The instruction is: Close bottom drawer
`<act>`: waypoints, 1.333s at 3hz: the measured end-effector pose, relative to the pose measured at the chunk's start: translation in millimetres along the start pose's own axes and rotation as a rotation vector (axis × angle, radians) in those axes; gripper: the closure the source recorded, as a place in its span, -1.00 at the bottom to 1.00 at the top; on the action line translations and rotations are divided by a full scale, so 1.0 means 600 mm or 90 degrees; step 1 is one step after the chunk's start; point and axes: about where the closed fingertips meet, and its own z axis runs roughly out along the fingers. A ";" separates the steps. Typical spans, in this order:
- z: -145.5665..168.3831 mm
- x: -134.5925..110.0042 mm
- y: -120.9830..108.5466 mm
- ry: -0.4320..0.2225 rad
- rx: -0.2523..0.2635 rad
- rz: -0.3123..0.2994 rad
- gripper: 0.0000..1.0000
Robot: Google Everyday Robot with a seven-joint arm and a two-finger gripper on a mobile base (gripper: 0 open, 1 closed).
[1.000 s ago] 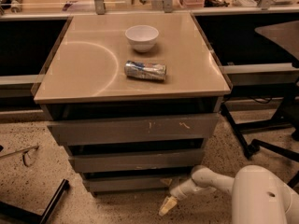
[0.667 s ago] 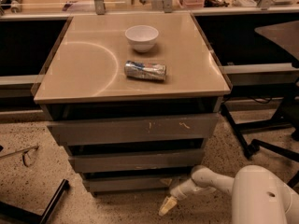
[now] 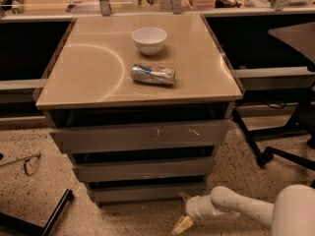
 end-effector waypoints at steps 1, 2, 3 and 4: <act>-0.066 0.012 0.036 0.009 0.062 0.017 -1.00; -0.136 0.019 0.060 0.042 0.120 0.028 -1.00; -0.210 0.016 0.062 0.076 0.179 0.025 -1.00; -0.210 0.016 0.062 0.076 0.179 0.025 -1.00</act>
Offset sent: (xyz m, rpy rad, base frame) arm -0.0669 -0.1006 0.0927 -0.2020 -0.1251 -0.2532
